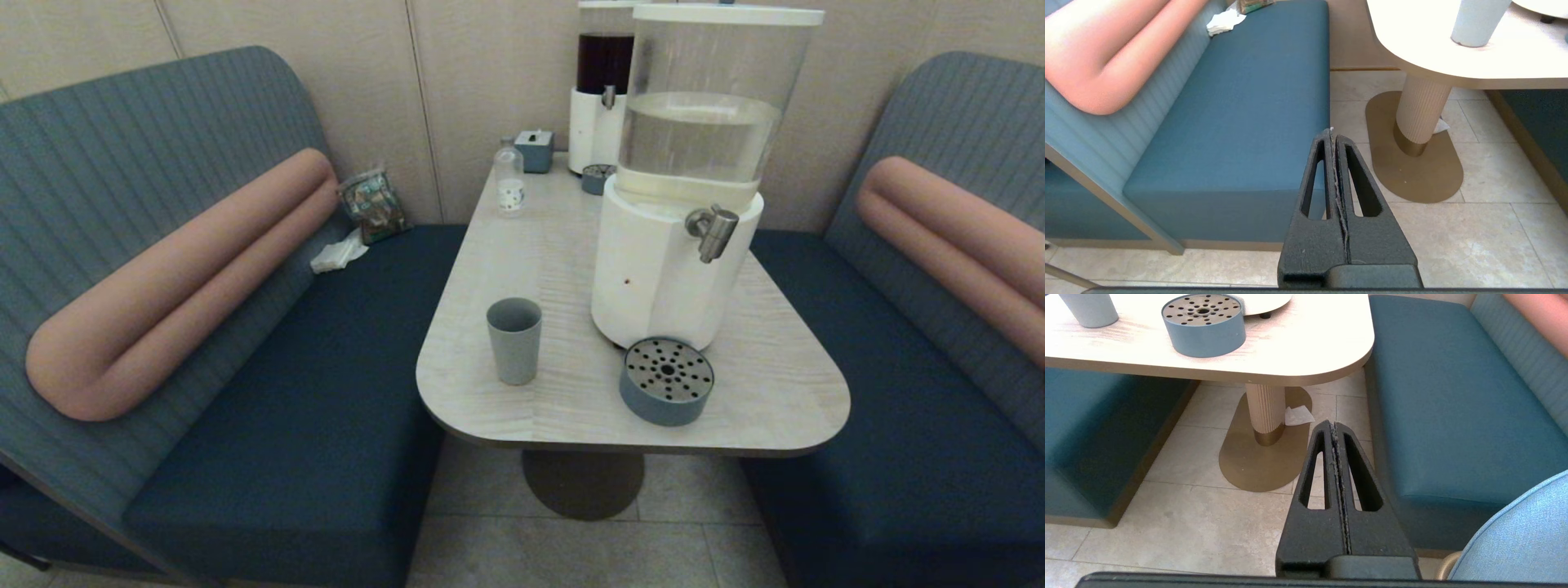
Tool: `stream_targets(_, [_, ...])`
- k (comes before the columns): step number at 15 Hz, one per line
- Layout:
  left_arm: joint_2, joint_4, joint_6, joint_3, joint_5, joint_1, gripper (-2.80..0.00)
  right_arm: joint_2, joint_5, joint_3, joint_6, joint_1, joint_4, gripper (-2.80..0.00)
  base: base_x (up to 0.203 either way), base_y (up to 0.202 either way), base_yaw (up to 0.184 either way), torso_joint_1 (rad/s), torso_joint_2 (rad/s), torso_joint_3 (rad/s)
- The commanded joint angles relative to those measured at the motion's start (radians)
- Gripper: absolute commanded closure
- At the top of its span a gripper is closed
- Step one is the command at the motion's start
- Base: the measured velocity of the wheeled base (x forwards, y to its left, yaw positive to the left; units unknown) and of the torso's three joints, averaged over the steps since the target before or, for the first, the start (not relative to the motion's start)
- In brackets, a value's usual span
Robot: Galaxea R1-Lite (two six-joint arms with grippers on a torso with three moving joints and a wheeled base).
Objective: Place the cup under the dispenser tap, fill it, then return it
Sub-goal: Pick up the cup
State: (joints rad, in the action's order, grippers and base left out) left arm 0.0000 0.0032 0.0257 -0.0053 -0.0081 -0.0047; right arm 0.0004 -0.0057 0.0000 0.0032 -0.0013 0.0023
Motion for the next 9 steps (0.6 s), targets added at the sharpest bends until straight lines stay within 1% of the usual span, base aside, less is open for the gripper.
stream_targets(1, [-0.002, 0.006, 0.0, -0.04, 0.0, 0.0, 0.0, 0.001, 0.0, 0.0, 0.0, 0.0, 0.0, 0.0, 0.0, 0.0, 0.0, 0.0, 0.0, 0.0])
stream_targets(2, [-0.002, 0.009, 0.0, -0.053, -0.001, 0.0, 0.0, 0.001, 0.0, 0.0, 0.001, 0.0, 0.0, 0.0, 0.0, 0.0, 0.0, 0.0, 0.0, 0.0])
stream_targets(3, [-0.001, 0.022, 0.003, -0.097, -0.005, 0.0, 0.0, 0.001, 0.0, 0.0, 0.001, 0.001, 0.001, 0.0, 0.0, 0.0, 0.0, 0.0, 0.0, 0.0])
stream_targets(5, [0.012, 0.1, 0.007, -0.22, -0.024, 0.0, 0.0, 0.001, 0.0, 0.0, 0.0, 0.0, 0.001, 0.0, 0.0, 0.0, 0.0, 0.0, 0.0, 0.0])
stream_targets(7, [0.049, 0.181, 0.014, -0.35, -0.075, 0.001, 0.0, 0.001, 0.0, 0.0, 0.001, 0.0, 0.001, 0.0, 0.0, 0.0, 0.0, 0.0, 0.0, 0.0])
stream_targets(9, [0.151, 0.195, 0.021, -0.436, -0.116, 0.0, 0.0, 0.001, 0.0, 0.0, 0.001, 0.0, 0.001, 0.0, 0.0, 0.0, 0.0, 0.0, 0.0, 0.0])
